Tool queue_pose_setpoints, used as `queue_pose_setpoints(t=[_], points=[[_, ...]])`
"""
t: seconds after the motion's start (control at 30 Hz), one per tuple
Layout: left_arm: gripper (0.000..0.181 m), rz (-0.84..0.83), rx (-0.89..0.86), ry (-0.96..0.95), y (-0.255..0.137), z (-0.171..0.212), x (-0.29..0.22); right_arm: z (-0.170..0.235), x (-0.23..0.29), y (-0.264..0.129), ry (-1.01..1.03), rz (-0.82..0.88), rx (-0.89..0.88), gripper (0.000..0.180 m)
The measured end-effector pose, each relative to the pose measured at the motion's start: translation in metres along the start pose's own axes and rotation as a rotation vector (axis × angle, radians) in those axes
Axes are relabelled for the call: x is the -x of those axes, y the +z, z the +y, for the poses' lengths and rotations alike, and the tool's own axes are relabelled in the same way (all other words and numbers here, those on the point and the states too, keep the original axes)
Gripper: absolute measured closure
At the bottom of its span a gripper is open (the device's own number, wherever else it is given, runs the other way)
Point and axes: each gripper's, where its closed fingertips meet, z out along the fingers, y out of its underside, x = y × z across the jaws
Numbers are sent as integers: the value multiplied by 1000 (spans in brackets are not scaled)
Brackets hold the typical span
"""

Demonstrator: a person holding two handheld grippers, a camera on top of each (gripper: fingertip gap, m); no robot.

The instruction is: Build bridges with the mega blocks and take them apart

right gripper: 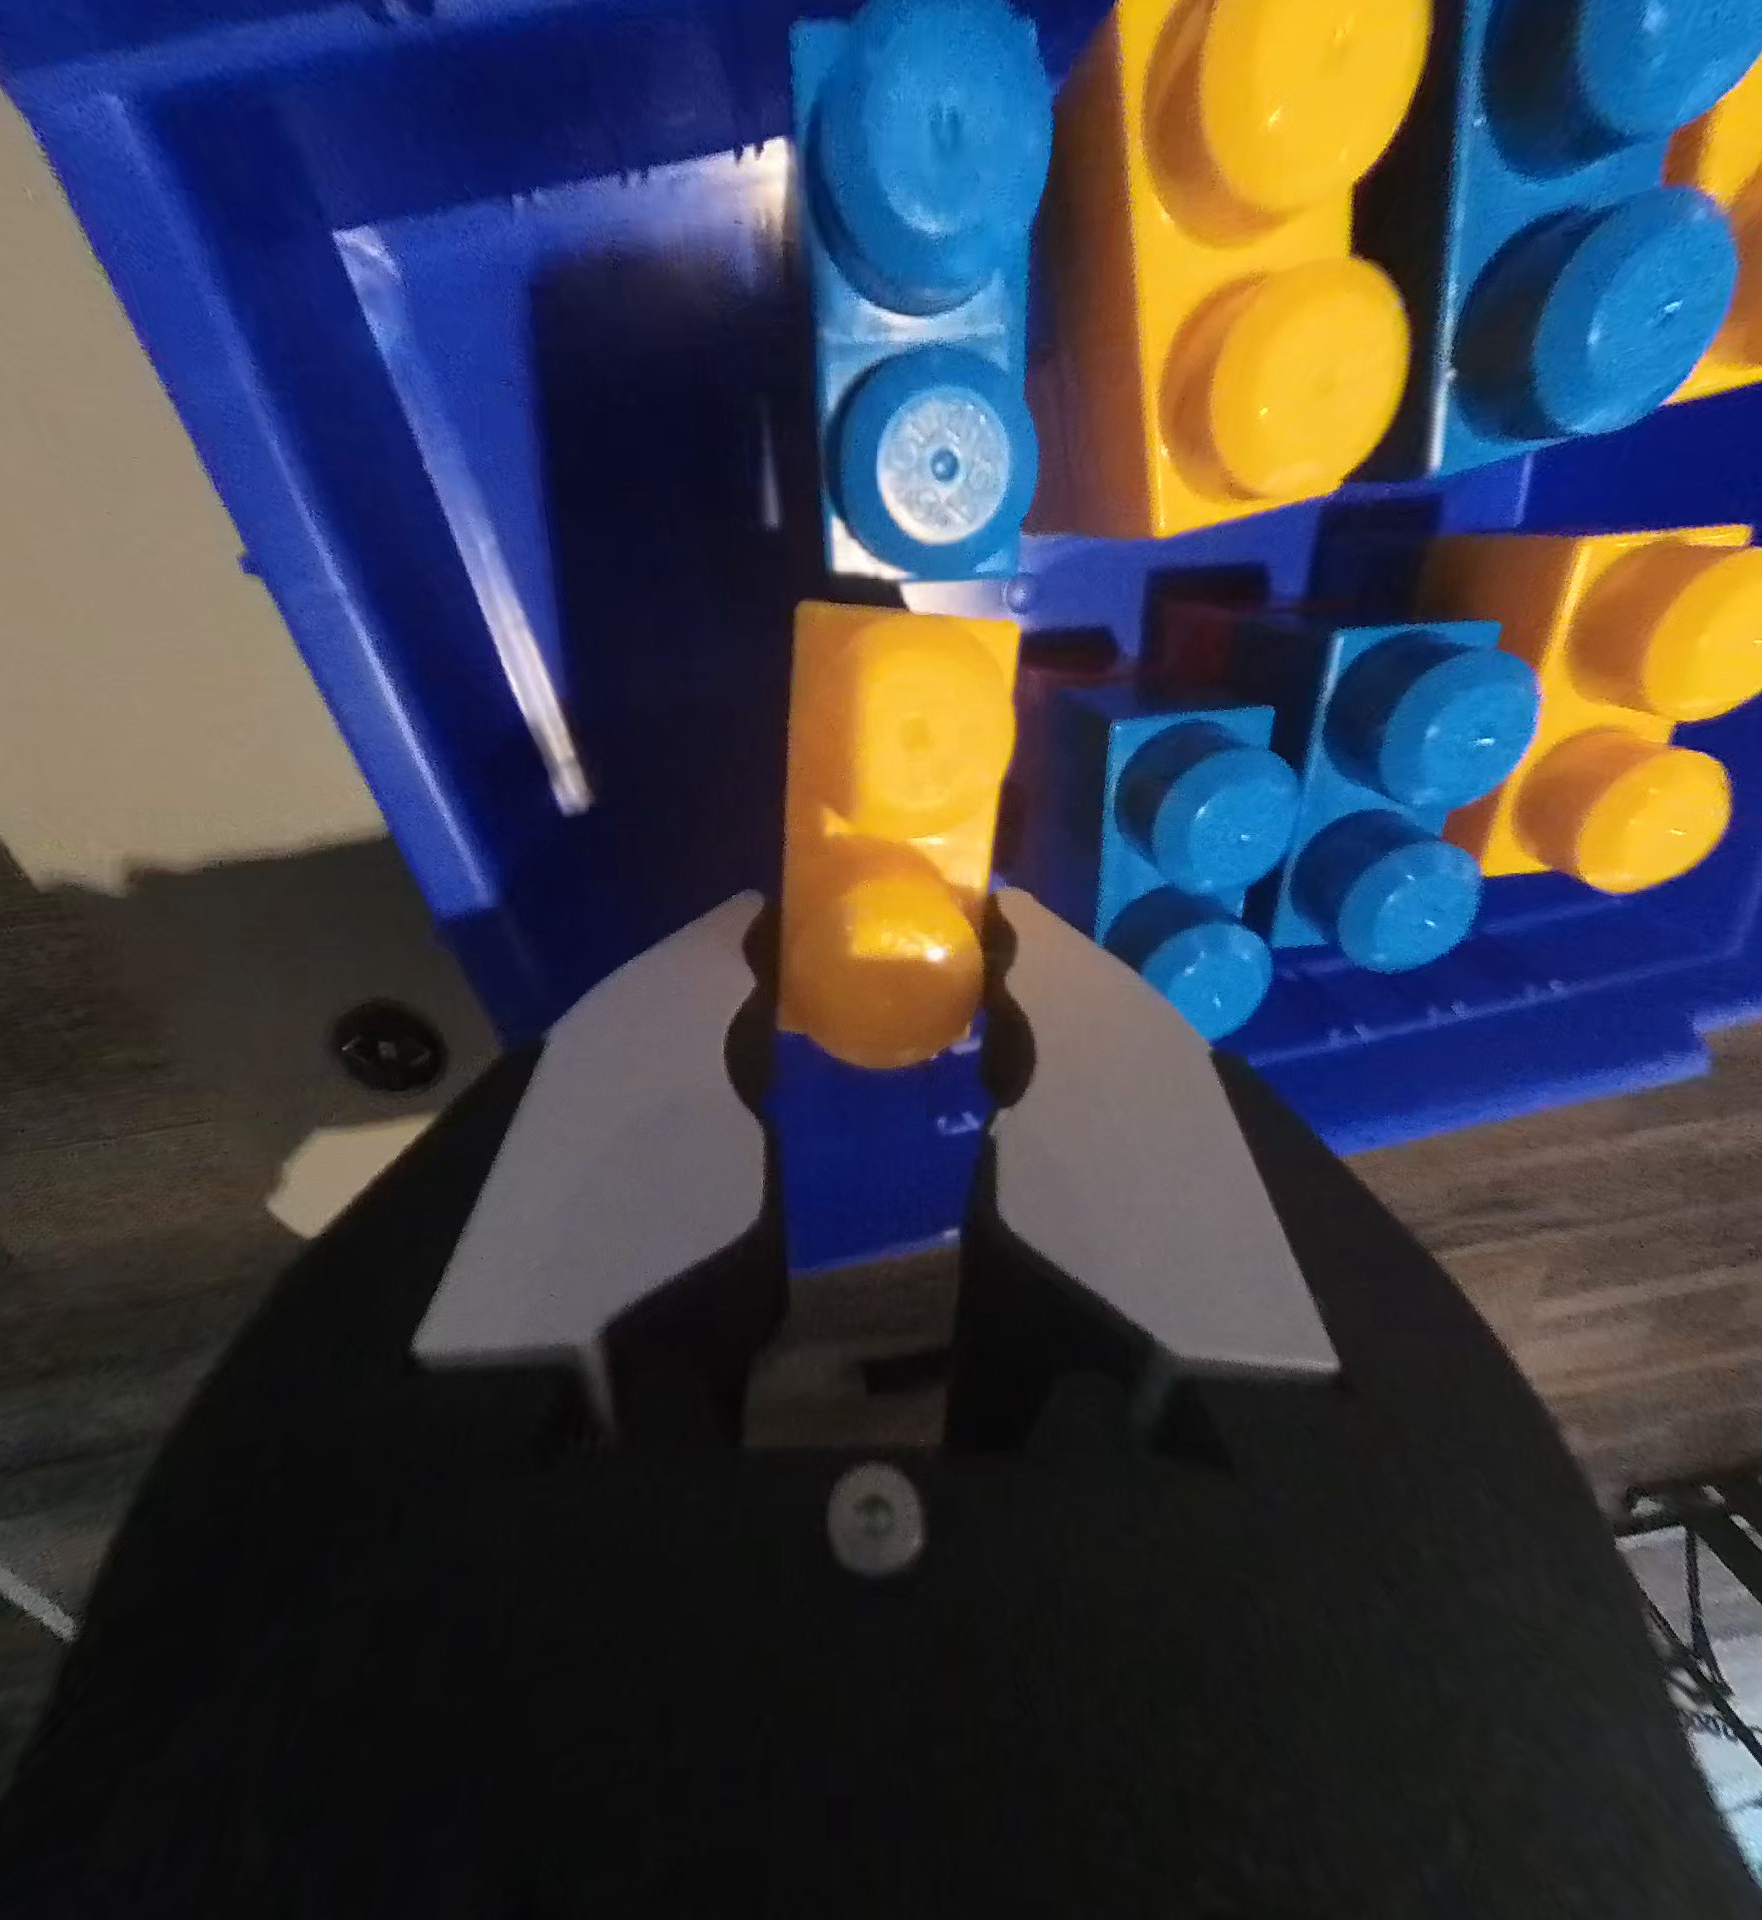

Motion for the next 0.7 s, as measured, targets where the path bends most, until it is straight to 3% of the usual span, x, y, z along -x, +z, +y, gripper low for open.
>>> queue_pose_setpoints(t=[0.3, 0.63, 0.7], points=[[111, -6, 59, 19, 6, 14, 4, 9, -7, 33, -51, -11, 4, 143], [111, -2, 77, 16, 9, 19, 4, 10, -8, 14, -29, 33, -7, 135], [111, -3, 66, 16, 7, 16, 3, 12, -5, -1, 7, 59, 3, 120]])
